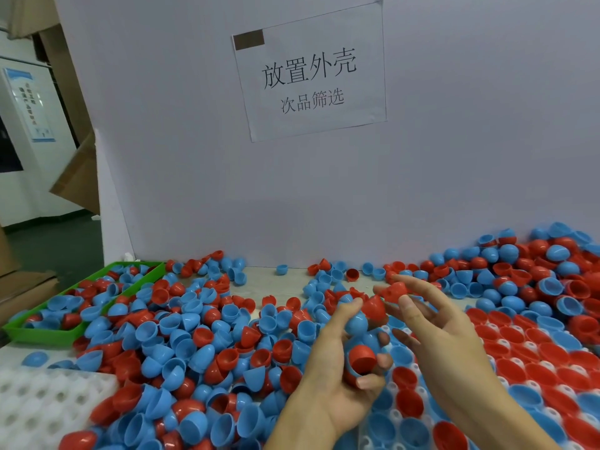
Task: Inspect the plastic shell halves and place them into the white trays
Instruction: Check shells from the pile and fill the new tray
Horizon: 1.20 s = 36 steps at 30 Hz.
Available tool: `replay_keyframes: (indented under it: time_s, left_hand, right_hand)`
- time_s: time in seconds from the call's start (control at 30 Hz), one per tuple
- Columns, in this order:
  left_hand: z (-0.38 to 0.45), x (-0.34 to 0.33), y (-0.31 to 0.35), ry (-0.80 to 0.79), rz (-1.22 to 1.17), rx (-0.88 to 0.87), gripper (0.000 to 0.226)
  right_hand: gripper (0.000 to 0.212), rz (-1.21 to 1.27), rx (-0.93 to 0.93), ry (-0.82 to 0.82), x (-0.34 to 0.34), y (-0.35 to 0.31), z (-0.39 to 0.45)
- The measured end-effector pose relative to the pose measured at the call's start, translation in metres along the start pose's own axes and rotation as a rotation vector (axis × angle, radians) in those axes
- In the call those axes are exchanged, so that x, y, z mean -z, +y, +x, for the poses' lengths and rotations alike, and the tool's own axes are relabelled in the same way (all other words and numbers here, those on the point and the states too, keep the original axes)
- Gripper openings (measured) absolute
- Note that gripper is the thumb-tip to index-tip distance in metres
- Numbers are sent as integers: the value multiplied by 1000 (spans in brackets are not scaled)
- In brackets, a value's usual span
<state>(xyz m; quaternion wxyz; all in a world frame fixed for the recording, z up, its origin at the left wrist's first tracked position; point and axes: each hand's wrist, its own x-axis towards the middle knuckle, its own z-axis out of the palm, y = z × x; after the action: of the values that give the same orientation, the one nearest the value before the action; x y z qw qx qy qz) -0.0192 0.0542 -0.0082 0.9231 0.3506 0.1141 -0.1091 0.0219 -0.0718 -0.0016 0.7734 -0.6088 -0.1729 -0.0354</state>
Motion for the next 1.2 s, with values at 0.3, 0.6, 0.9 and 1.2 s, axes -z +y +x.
replay_keyframes:
  time_s: [0.3, 0.6, 0.9, 1.2]
  left_hand:
    - [1, -3, 2, 59, 113, -39, 56]
    - [-3, 11, 75, 355, 273, -269, 29]
    - [-65, 155, 257, 992, 357, -647, 33]
    - [-66, 180, 276, 1111, 569, -541, 44]
  right_hand:
    - [28, -93, -25, 30, 5, 4, -1]
    - [27, -240, -100, 172, 25, 12, 8]
    - [46, -321, -47, 70, 8, 21, 4]
    - [33, -351, -23, 58, -3, 25, 1]
